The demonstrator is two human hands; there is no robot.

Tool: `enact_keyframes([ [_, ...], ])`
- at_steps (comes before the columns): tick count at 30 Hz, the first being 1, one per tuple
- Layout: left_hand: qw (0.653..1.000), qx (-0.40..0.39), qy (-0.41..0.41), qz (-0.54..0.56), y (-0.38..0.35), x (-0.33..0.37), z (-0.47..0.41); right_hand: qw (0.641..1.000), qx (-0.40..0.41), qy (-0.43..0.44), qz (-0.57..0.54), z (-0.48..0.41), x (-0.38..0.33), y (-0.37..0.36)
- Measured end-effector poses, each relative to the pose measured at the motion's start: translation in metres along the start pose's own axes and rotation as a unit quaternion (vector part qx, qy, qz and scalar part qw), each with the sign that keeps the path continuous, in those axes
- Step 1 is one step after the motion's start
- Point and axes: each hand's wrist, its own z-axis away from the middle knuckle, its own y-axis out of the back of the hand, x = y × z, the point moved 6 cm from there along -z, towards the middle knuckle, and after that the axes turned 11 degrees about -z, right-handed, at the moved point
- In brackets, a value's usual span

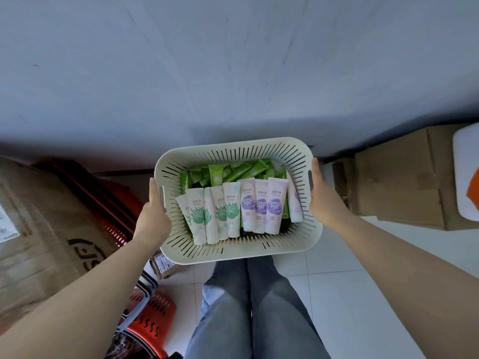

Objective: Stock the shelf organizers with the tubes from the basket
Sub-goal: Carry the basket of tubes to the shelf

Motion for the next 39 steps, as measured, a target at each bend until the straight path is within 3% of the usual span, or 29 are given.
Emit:
enact_keyframes([
  [4,1.000,-0.012,-0.019,-0.022,0.006,0.005,0.000,0.999,0.031,0.023,-0.023,0.010,0.001,0.000],
  [10,0.996,-0.032,-0.064,-0.052,0.024,0.028,0.010,0.996,0.061,-0.008,-0.070,0.047,0.020,0.011],
  [20,0.965,-0.054,-0.218,-0.136,0.037,0.130,0.048,0.975,0.115,-0.136,-0.135,0.155,0.098,0.030],
  [30,0.895,-0.080,-0.360,-0.250,-0.014,0.262,0.129,0.907,0.186,-0.247,-0.286,0.285,0.209,0.031],
  [39,0.828,-0.097,-0.438,-0.335,-0.116,0.369,0.261,0.828,0.223,-0.329,-0.396,0.417,0.338,0.018],
])
